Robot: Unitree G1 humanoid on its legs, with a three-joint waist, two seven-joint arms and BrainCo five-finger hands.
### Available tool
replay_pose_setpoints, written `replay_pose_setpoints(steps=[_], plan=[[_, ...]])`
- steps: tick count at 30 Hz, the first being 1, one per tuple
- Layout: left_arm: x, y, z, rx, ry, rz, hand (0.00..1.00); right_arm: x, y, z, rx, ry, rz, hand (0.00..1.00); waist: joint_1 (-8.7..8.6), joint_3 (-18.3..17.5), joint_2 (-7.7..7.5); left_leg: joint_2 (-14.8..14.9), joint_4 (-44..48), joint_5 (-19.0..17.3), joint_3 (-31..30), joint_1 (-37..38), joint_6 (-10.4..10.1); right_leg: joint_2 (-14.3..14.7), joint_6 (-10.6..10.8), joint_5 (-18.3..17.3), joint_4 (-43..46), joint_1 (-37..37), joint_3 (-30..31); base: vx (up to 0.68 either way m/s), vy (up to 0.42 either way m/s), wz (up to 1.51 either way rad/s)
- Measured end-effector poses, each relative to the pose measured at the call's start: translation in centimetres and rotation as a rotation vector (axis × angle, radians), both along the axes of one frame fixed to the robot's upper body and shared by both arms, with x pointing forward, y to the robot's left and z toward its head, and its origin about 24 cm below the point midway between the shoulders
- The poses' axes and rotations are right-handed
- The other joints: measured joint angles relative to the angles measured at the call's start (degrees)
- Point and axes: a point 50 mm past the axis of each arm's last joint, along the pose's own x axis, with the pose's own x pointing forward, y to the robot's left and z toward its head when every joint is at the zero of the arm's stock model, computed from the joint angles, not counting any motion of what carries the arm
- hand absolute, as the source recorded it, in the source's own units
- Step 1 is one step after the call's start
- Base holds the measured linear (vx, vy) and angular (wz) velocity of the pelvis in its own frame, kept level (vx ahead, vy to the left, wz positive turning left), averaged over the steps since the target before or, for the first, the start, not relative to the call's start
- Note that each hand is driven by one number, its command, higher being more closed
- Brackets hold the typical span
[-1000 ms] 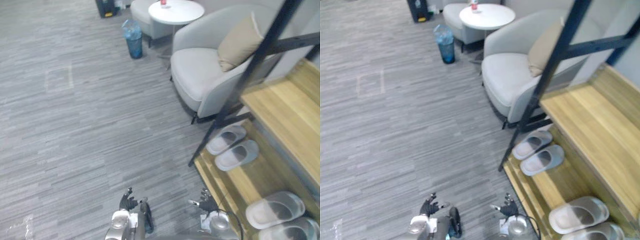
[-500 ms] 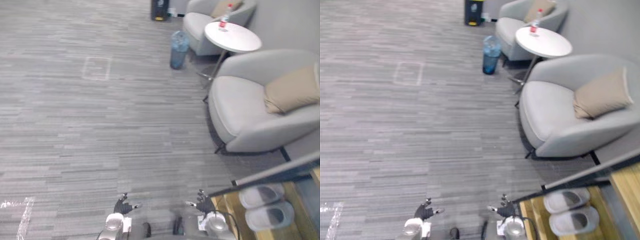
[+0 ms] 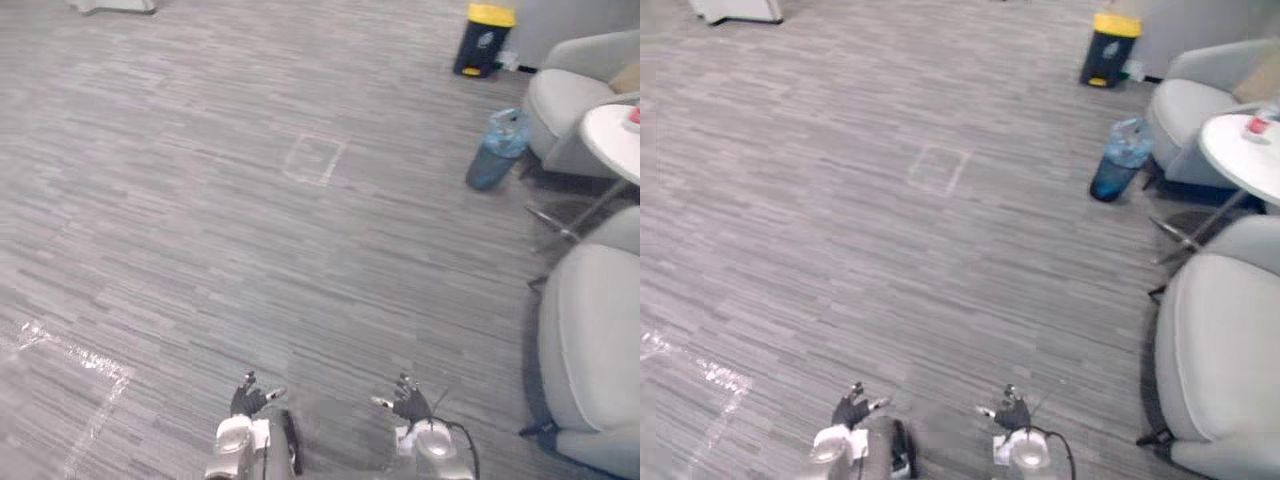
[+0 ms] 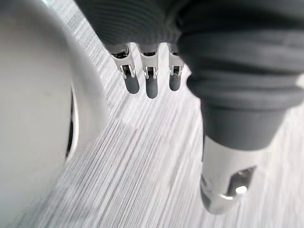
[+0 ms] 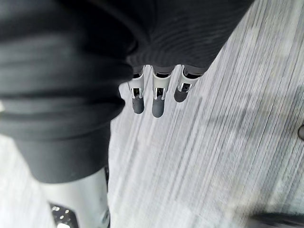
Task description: Organize the slippers on the shoe rack
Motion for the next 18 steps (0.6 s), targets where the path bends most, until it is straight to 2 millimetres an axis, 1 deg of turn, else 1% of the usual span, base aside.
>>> replay_pose_setpoints(steps=[1, 2, 3, 4, 5, 6, 7, 8, 9, 10, 11, 12, 13, 14, 15, 16, 17, 18], plan=[[0.0, 0.9, 0.0, 0.017, 0.003, 0.011, 0.00, 0.6, 0.1, 0.0, -0.003, 0.004, 0.009, 0.00, 0.32, 0.2, -0.68, -1.7, 0.8, -1.6, -0.6, -0.3, 1.7, -1.5, 1.7, 1.9, 4.1, -1.2, 1.6, 0.62, 0.224, 0.81], [-0.2, 1.1, 0.0, 0.022, 0.012, 0.014, 0.00, 0.8, 0.1, 0.1, -0.003, -0.001, 0.011, 0.00, 0.53, 0.1, -0.80, -2.1, 1.4, -2.5, -0.5, 0.3, 2.2, -2.0, 2.4, 2.5, 7.6, -2.0, 3.0, 0.42, 0.176, 0.51], [-0.3, 1.2, -0.1, 0.022, 0.020, 0.016, 0.00, 0.9, 0.1, 0.1, -0.003, -0.004, 0.012, 0.00, 0.63, 0.1, -0.84, -2.5, 1.4, -3.1, -0.5, 1.1, 2.4, -2.3, 2.3, 3.1, 9.9, -2.4, 3.8, 0.44, 0.187, 0.37], [-1.3, 1.7, -0.7, 0.032, 0.068, 0.024, 0.00, 0.9, 0.2, 0.2, 0.001, -0.007, 0.009, 0.00, 0.56, 0.2, -0.89, -3.8, 0.2, -5.8, -1.7, 6.3, 2.7, -4.0, 2.9, 7.7, 23.5, -5.5, 6.8, 0.44, 0.183, 0.34], [-1.8, 1.8, -0.9, 0.036, 0.086, 0.026, 0.00, 0.7, 0.2, 0.1, 0.004, -0.002, 0.005, 0.00, 0.54, 0.2, -0.88, -4.0, -0.5, -6.7, -2.2, 8.4, 2.5, -4.2, 2.9, 10.7, 28.8, -6.9, 7.8, 0.53, 0.204, 0.53], [-2.7, 2.2, -1.3, 0.043, 0.126, 0.030, 0.00, 0.3, 0.3, -0.1, 0.007, 0.007, 0.001, 0.00, 0.15, 0.5, -0.80, -4.8, -2.3, -8.4, -3.8, 13.2, 2.7, -5.0, 2.0, 11.8, 42.6, -11.3, 9.9, 0.55, 0.151, 0.48], [-3.2, 2.3, -1.5, 0.044, 0.147, 0.034, 0.00, -0.1, 0.2, -0.2, 0.002, 0.017, 0.003, 0.00, -0.13, 0.5, -0.84, -5.2, -4.1, -9.5, -4.9, 17.3, 3.0, -4.7, 0.5, 9.2, 52.3, -16.2, 11.3, 0.54, 0.121, 0.46], [-3.2, 2.3, -1.5, 0.043, 0.146, 0.035, 0.00, -0.3, 0.1, -0.3, 0.002, 0.022, -0.001, 0.00, -0.28, 0.6, -0.77, -5.2, -4.9, -9.9, -5.3, 19.1, 3.2, -4.3, -0.2, 8.1, 54.6, -18.3, 11.5, 0.49, 0.071, 0.41], [-3.6, 2.2, -1.7, 0.038, 0.157, 0.036, 0.00, -0.9, 0.0, -0.5, 0.004, 0.036, -0.014, 0.00, -0.75, 0.8, 0.14, -5.0, -7.2, -10.7, -6.6, 22.5, 3.2, -2.9, -1.0, 5.9, 56.4, -23.5, 11.5, 0.32, 0.019, 0.29], [-3.6, 2.2, -1.7, 0.038, 0.158, 0.036, 0.00, -0.7, 0.0, -0.5, 0.005, 0.032, -0.014, 0.00, -0.89, 0.8, 0.06, -4.9, -7.8, -10.8, -6.9, 23.5, 3.1, -2.5, -1.3, 5.1, 56.0, -24.6, 11.3, 0.48, -0.026, 0.50], [-3.7, 2.2, -1.8, 0.037, 0.165, 0.038, 0.00, -0.5, -0.1, -0.3, 0.003, 0.017, -0.018, 0.00, -1.78, 0.9, -0.17, -4.6, -10.8, -11.3, -8.4, 27.7, 2.5, -0.9, -1.6, 1.6, 48.9, -29.8, 9.6, 0.40, -0.064, 0.47], [-3.6, 2.0, -1.8, 0.030, 0.165, 0.037, 0.00, -0.4, -0.2, -0.2, 0.004, 0.013, -0.025, 0.00, -2.24, 0.9, -0.15, -4.1, -11.8, -12.0, -9.3, 29.2, 2.1, -0.1, -1.5, 1.3, 42.6, -31.1, 8.2, 0.40, -0.083, 0.45], [-3.5, 1.9, -1.8, 0.026, 0.164, 0.038, 0.00, -0.3, -0.2, -0.2, 0.004, 0.009, -0.025, 0.00, -2.30, 1.0, -0.10, -3.9, -12.1, -12.3, -9.6, 29.9, 2.0, 0.3, -1.5, 1.3, 40.1, -31.7, 7.9, 0.46, -0.125, 0.43], [-2.9, 1.1, -1.7, 0.005, 0.154, 0.035, 0.00, -0.1, -0.2, -0.1, 0.004, 0.001, -0.027, 0.00, -2.75, 0.9, -0.12, -2.9, -13.0, -14.3, -11.3, 32.2, 1.0, 2.6, -1.2, 4.3, 24.3, -33.9, 7.4, 0.49, -0.136, 0.40], [-2.6, 0.9, -1.6, 0.000, 0.148, 0.030, 0.00, 0.0, -0.2, 0.0, 0.004, -0.004, -0.026, 0.00, -2.98, 0.9, -0.17, -2.7, -13.1, -15.0, -12.0, 32.8, 0.7, 3.0, -1.0, 6.2, 19.6, -34.2, 7.4, 0.63, -0.195, 0.62], [-2.1, 0.7, -1.5, -0.005, 0.136, 0.020, 0.00, 0.3, -0.2, 0.1, 0.004, -0.008, -0.024, 0.00, -3.41, 0.8, -0.51, -2.6, -14.1, -16.4, -13.5, 34.5, 0.0, 3.3, -0.9, 12.4, 11.3, -34.6, 7.5, 0.45, -0.169, 0.58], [-2.2, 0.3, -1.6, -0.010, 0.142, 0.010, 0.00, 0.1, -0.3, 0.0, 0.001, 0.002, -0.023, 0.00, -4.01, 0.4, 0.00, -1.9, -15.0, -16.8, -14.8, 36.2, -0.6, 4.0, -2.1, 17.0, 11.5, -34.1, 7.6, 0.76, -0.254, 0.58], [-2.4, -0.3, -1.7, -0.029, 0.152, 0.000, 0.00, 0.5, -0.2, 0.0, 0.002, 0.004, -0.022, 0.00, -4.06, 0.0, 1.11, 0.1, -14.2, -16.6, -16.4, 37.3, -1.0, 5.1, -5.9, 16.2, 14.2, -33.7, 7.3, 0.54, -0.173, 0.33]])
